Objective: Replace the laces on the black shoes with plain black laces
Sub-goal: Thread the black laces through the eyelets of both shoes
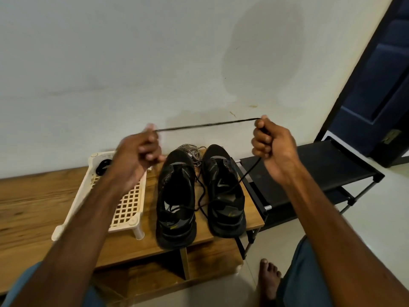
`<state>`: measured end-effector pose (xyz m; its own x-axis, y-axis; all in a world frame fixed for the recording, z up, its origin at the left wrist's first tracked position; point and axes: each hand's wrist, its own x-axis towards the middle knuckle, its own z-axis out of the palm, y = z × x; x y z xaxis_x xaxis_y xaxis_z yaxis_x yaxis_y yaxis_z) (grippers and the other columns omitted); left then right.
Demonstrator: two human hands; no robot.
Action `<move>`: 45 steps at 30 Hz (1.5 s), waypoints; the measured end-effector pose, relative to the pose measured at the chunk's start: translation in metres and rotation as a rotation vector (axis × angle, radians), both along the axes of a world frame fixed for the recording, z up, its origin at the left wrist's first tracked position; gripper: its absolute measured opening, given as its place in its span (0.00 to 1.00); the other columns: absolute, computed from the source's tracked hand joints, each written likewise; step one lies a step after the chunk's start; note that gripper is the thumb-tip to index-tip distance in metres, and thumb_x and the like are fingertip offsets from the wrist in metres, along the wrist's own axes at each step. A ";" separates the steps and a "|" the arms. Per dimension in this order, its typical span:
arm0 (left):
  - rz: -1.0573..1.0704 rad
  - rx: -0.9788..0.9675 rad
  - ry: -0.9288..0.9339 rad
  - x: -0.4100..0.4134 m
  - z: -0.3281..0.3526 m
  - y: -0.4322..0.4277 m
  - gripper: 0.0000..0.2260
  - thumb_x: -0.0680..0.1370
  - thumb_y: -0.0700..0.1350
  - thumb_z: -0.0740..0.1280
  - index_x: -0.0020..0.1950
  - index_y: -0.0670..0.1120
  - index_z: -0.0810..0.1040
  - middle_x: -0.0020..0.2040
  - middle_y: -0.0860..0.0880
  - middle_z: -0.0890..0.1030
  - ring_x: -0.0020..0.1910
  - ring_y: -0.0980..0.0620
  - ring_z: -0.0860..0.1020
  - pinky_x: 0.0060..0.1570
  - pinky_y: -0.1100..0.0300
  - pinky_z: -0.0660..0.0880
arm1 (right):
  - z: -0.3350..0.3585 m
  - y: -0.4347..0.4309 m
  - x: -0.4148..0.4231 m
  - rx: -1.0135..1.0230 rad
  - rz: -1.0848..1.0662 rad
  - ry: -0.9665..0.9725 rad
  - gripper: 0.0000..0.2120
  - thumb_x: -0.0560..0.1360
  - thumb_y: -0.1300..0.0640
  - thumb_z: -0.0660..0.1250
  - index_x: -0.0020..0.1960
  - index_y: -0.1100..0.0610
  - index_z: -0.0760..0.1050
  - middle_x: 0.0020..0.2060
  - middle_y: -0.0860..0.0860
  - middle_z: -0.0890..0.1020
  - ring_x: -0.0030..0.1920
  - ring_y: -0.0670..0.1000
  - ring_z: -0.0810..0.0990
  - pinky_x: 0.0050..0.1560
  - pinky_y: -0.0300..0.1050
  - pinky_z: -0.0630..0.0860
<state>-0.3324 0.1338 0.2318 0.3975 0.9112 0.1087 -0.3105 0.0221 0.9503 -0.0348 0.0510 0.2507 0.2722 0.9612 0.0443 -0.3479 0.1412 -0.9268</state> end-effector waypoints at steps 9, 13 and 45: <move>0.131 -0.006 0.104 -0.012 -0.006 0.009 0.10 0.82 0.53 0.66 0.49 0.48 0.83 0.32 0.57 0.70 0.26 0.61 0.61 0.23 0.69 0.57 | -0.012 0.006 -0.033 0.019 0.116 -0.331 0.13 0.85 0.52 0.60 0.50 0.56 0.81 0.30 0.47 0.72 0.28 0.45 0.65 0.26 0.38 0.60; -0.166 0.185 0.489 0.025 -0.012 -0.019 0.20 0.74 0.61 0.74 0.61 0.51 0.84 0.49 0.54 0.86 0.34 0.65 0.77 0.30 0.72 0.70 | -0.013 0.004 -0.068 0.113 0.354 -0.259 0.10 0.85 0.60 0.59 0.58 0.62 0.79 0.37 0.53 0.80 0.37 0.51 0.76 0.38 0.42 0.75; -0.066 -0.115 -0.126 -0.059 0.000 0.003 0.06 0.74 0.51 0.75 0.48 0.51 0.86 0.40 0.58 0.77 0.44 0.59 0.73 0.29 0.68 0.59 | -0.055 0.032 -0.108 -0.124 0.389 -1.982 0.10 0.75 0.62 0.72 0.56 0.57 0.81 0.53 0.58 0.83 0.60 0.60 0.78 0.64 0.59 0.73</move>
